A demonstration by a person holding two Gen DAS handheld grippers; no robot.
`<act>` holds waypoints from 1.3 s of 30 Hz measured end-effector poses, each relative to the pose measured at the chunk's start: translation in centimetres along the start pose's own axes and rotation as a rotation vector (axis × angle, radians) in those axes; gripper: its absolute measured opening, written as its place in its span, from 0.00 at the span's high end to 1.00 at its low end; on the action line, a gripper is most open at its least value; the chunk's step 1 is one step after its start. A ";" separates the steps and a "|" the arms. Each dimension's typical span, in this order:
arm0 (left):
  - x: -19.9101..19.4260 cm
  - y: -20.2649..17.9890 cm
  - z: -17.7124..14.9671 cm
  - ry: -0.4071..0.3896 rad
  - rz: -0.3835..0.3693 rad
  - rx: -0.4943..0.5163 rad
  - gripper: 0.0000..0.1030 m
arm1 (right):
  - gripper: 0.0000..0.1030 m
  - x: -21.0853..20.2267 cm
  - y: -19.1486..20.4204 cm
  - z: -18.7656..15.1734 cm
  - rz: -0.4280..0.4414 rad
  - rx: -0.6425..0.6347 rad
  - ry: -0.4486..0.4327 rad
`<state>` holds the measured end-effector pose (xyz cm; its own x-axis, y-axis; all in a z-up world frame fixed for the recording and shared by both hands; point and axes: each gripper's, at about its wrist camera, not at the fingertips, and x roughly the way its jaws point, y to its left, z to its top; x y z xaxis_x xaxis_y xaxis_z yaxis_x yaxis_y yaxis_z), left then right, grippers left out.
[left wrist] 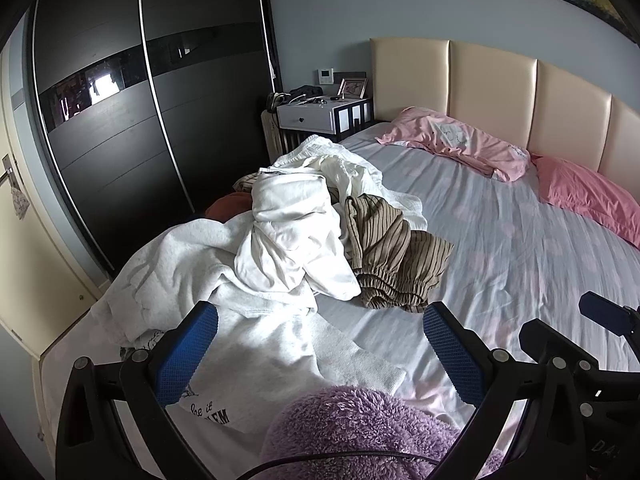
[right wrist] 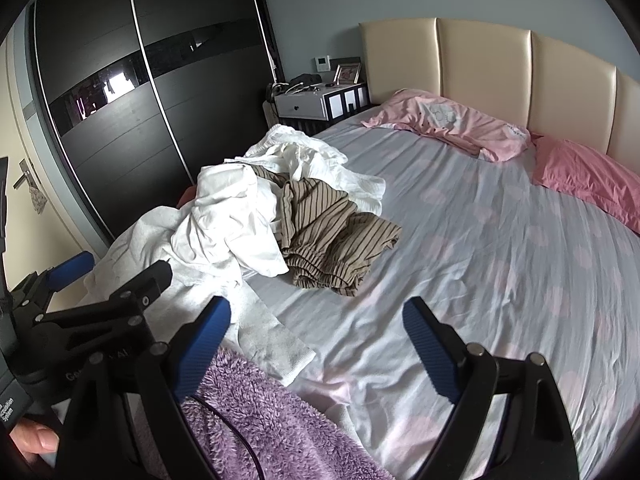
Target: Fold clothes
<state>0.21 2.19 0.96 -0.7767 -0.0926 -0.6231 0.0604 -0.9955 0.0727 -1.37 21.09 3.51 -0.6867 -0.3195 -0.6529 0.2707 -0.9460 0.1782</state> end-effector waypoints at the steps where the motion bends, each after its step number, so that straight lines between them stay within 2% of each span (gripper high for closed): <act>1: 0.0 0.0 0.0 -0.001 0.000 -0.001 0.00 | 0.14 0.0 0.0 0.0 -0.001 -0.001 -0.001; 34: 1.6 -0.3 0.6 0.021 0.044 -0.020 0.00 | 0.15 1.1 -0.2 0.7 -0.003 -0.022 0.001; 39: 3.5 0.5 2.1 0.005 0.039 -0.031 0.00 | 0.25 2.8 -0.6 2.2 0.003 -0.040 0.001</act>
<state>-3.78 1.45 0.49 -0.7699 -0.1319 -0.6245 0.1107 -0.9912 0.0729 -4.94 20.62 3.19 -0.6855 -0.3223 -0.6529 0.2998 -0.9421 0.1503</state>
